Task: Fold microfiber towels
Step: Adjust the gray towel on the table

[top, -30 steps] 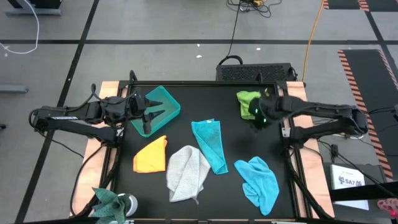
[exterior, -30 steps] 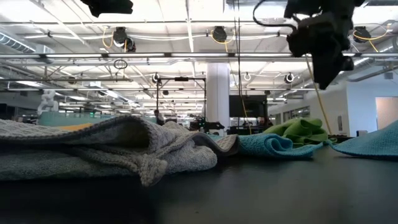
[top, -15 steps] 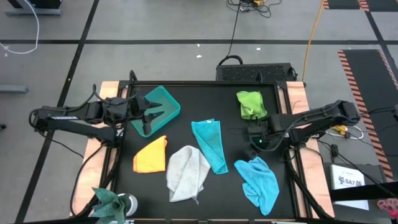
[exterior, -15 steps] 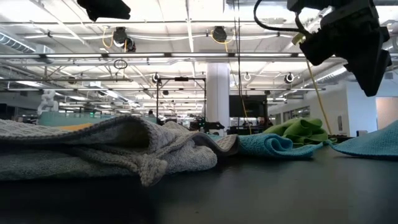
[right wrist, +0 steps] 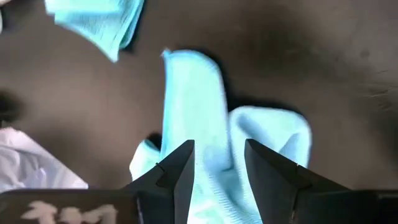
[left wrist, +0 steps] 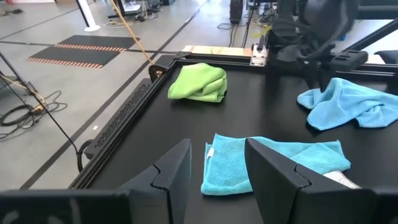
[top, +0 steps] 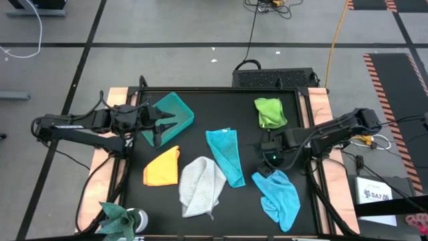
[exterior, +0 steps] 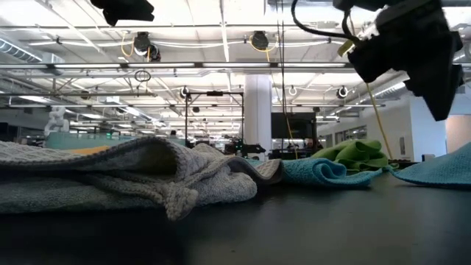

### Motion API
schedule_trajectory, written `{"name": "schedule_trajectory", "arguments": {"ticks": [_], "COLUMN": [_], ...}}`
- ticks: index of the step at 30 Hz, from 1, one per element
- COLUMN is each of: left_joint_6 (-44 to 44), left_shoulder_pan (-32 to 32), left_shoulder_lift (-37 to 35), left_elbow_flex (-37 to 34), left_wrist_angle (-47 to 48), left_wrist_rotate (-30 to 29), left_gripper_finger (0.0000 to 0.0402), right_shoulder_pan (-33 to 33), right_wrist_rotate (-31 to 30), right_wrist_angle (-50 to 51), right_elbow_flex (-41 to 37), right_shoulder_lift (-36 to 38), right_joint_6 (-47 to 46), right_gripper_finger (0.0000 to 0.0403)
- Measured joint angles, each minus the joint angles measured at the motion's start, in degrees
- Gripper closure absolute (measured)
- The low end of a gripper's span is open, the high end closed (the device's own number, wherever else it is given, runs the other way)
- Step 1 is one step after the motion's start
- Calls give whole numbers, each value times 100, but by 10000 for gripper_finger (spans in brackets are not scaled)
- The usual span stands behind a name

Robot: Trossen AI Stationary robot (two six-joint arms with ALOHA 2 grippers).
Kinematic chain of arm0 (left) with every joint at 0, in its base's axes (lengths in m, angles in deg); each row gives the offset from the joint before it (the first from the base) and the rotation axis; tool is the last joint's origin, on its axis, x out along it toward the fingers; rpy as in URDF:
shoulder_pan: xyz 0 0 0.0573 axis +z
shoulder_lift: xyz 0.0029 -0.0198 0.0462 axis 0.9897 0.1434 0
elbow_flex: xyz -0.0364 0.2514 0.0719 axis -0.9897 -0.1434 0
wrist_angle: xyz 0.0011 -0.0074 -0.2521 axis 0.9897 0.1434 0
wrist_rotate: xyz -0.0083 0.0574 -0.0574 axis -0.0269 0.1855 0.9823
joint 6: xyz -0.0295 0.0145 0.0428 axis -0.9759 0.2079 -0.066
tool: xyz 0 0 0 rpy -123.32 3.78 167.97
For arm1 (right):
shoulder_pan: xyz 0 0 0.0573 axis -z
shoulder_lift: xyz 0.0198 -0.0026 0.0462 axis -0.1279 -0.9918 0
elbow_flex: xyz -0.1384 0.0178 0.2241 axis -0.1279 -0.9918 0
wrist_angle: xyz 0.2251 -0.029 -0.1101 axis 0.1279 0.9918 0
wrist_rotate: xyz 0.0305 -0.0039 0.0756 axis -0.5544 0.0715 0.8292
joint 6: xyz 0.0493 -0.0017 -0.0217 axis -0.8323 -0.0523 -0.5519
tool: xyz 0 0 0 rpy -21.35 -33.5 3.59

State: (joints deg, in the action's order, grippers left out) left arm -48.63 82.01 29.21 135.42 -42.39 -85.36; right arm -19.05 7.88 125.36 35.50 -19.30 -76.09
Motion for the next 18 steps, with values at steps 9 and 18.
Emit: {"name": "schedule_trajectory", "arguments": {"ticks": [9, 18], "left_joint_6": [3, -207], "left_shoulder_pan": [4, 4], "left_shoulder_lift": [1, 1], "left_elbow_flex": [-1, -1], "left_wrist_angle": [-4, 45], "left_wrist_rotate": [0, 128], "left_gripper_finger": [247, 247], "right_shoulder_pan": [-372, -189], "right_wrist_rotate": [-949, -849], "right_wrist_angle": [-794, -4386], "right_elbow_flex": [0, 4], "right_shoulder_lift": [-334, -1036], "right_joint_6": [140, 1948], "right_gripper_finger": [268, 268]}}
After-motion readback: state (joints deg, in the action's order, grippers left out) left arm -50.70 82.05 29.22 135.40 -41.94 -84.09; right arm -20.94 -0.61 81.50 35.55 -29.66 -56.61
